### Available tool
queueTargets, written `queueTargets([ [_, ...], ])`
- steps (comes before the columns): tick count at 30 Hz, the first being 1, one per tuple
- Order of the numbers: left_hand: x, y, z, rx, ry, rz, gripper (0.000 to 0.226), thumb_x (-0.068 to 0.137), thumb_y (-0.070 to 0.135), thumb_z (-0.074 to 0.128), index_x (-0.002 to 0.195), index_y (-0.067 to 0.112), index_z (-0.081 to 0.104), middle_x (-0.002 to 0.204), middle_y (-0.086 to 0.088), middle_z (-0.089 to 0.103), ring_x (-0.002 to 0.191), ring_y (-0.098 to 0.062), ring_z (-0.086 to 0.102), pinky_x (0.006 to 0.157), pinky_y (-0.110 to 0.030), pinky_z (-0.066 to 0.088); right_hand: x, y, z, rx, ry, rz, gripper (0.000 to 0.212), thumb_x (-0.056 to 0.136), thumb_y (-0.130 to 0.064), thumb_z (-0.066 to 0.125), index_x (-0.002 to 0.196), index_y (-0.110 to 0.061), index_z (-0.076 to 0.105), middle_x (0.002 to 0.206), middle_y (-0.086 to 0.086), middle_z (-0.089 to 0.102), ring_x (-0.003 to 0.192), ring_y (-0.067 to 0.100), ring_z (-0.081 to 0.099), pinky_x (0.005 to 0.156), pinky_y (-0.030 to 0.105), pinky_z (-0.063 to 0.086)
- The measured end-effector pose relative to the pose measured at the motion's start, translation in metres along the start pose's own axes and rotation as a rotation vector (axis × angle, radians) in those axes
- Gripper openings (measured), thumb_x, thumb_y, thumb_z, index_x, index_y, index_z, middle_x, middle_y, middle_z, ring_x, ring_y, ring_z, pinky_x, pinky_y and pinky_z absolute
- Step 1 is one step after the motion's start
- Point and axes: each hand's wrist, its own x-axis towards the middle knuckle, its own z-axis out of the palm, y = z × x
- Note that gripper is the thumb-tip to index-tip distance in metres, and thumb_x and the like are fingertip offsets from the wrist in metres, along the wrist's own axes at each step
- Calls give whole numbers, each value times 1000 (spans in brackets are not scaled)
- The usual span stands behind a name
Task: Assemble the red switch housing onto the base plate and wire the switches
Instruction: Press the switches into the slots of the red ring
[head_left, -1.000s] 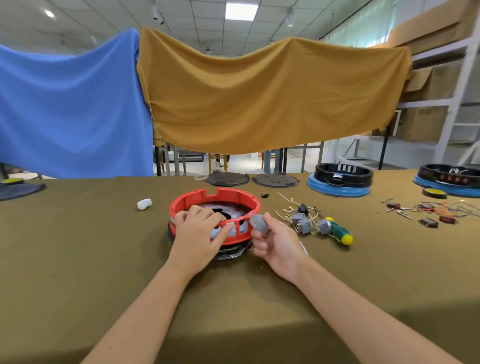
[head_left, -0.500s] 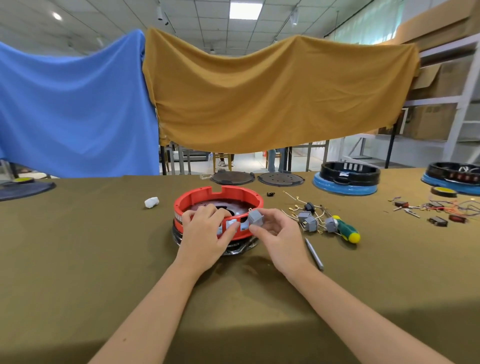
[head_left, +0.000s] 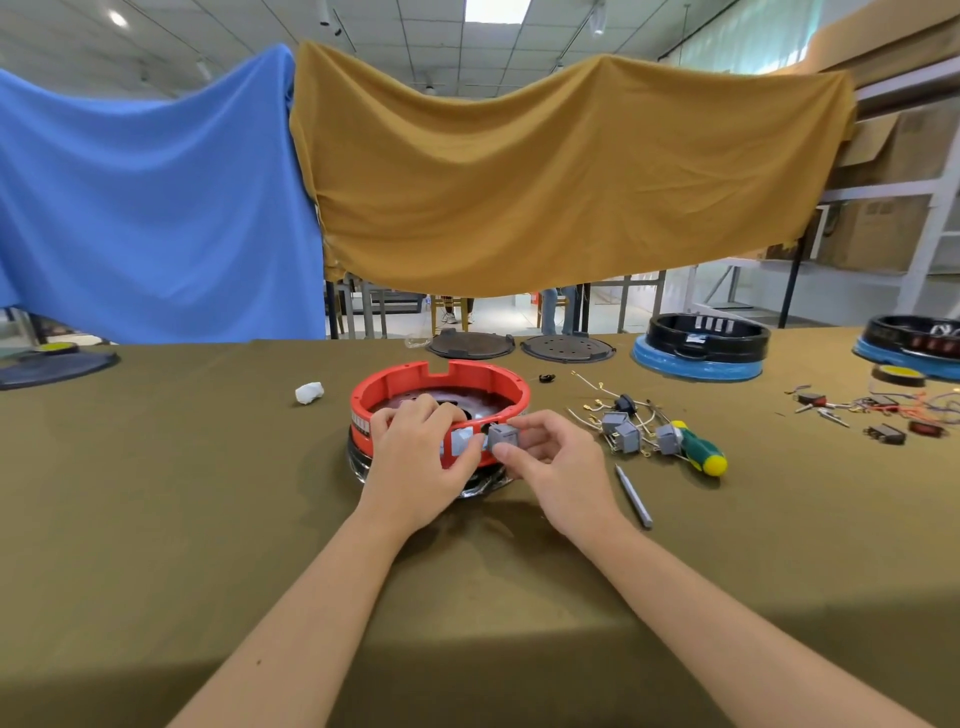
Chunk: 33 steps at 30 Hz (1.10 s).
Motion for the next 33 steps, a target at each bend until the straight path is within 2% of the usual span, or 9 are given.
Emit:
queueTargets([
  [3,0,0,-2,-37,-34,20,38,88,56,50,96,23,66,89,11,54,88,-10,50,83,-33,30,1,0,-1,-22,-4,14,20,82,-20,81,98,-24,70,80,-2,69,74,17,68,73,39,60],
  [9,1,1,-4,-100,-38,37,42,87,58,50,94,21,67,89,9,57,87,-11,51,83,-32,30,0,-2,-1,5,-21,26,31,78,-12,83,106,-15,72,82,0,70,71,11,68,66,24,60],
  [14,1,1,-5,-126,-16,37,36,86,56,52,89,23,66,87,11,57,85,-9,51,80,-27,25,0,-2,0,17,-36,-9,34,79,-9,81,111,-13,73,83,3,71,69,15,70,68,28,61],
  [17,1,2,-6,-140,-13,33,33,86,54,52,88,23,65,85,13,55,84,-8,50,80,-27,24,-1,-2,0,6,-38,-38,32,81,-10,79,112,-15,73,83,1,72,68,13,70,68,27,60],
  [21,1,2,-5,-143,-10,24,31,86,52,52,87,24,64,83,13,55,83,-8,50,79,-28,25,-3,-4,-1,16,-23,-84,30,83,-14,78,101,-36,68,80,-5,71,69,10,68,65,22,58],
  [24,1,2,-5,-141,-17,19,31,85,51,53,85,23,64,82,11,56,82,-10,51,80,-28,26,1,-1,-2,-61,28,-134,25,84,-17,77,103,-30,70,89,-9,68,80,8,65,72,23,55],
  [26,1,2,-6,-152,-21,13,31,85,51,53,84,22,64,81,11,56,82,-10,51,81,-28,26,5,2,-3,-160,64,-165,29,86,-20,75,114,-25,69,108,-11,62,99,6,58,83,18,48],
  [29,1,2,-8,-155,-17,9,32,85,52,53,84,22,64,82,11,57,83,-10,52,81,-26,24,14,4,-6,-388,-32,-267,37,93,-26,67,130,-23,63,134,-15,50,131,6,34,104,9,23],
  [33,1,0,-8,-126,-15,16,34,85,52,52,85,21,65,83,10,58,83,-10,49,80,-26,23,32,6,-17,-570,-269,-336,37,98,-33,57,133,-20,60,134,-6,58,133,12,38,112,30,29],
])
